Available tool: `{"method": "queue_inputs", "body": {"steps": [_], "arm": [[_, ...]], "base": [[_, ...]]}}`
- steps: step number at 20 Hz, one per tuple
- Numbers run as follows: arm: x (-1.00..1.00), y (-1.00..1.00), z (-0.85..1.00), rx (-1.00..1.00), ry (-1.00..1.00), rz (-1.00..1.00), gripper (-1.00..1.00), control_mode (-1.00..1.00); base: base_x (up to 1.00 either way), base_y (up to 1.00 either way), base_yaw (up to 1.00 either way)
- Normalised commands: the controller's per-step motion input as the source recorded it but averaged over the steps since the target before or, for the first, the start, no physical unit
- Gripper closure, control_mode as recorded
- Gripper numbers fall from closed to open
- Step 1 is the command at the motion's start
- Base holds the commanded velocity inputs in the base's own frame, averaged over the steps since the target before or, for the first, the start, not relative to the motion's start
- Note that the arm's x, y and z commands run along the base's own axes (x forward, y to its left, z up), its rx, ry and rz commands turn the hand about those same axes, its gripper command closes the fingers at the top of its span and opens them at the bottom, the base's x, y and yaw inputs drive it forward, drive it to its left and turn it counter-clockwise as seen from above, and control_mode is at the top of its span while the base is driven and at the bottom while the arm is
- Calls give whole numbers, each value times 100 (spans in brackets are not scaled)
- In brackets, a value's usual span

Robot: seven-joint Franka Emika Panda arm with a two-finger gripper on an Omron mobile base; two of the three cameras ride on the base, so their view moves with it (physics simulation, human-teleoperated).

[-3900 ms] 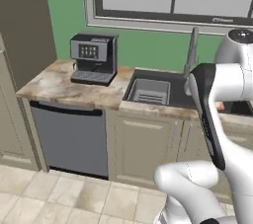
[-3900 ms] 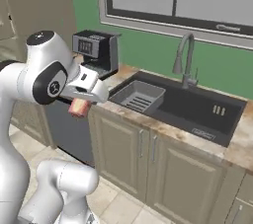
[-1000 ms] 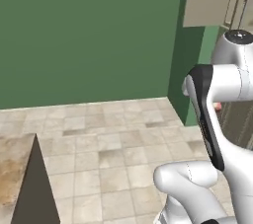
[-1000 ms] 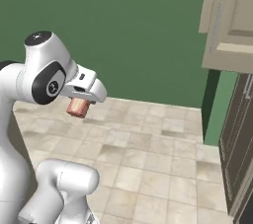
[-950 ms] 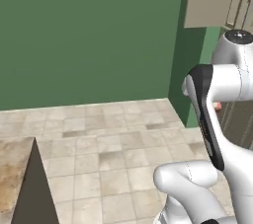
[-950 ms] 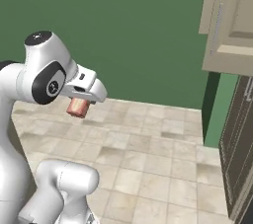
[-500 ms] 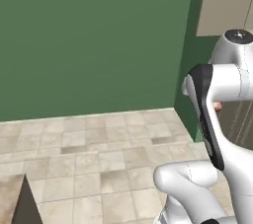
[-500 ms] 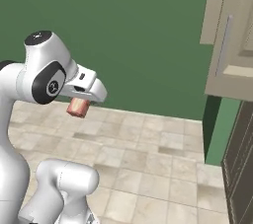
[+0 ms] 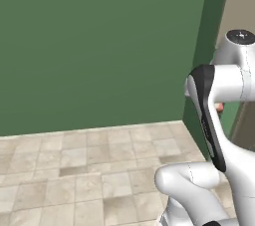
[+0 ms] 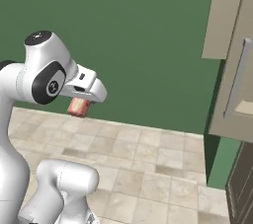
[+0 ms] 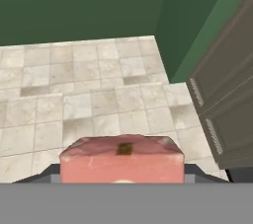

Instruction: Pick up the dish brush and bar soap from the sink, and place them back in the cabinet, and close the cabinet doors.

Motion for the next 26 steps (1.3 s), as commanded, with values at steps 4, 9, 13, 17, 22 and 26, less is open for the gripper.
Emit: {"method": "queue_inputs", "body": {"steps": [4,9,13,17,22,26], "arm": [[0,0,0,0,0,0,100,100],[0,0,0,0,0,0,100,100],[0,0,0,0,0,0,100,100],[0,0,0,0,0,0,100,100],[0,0,0,0,0,0,100,100],[0,0,0,0,0,0,100,100]], "base": [[82,26,0],[81,28,0],[76,31,-1],[64,36,-6],[53,30,-10],[22,13,-25]]}}
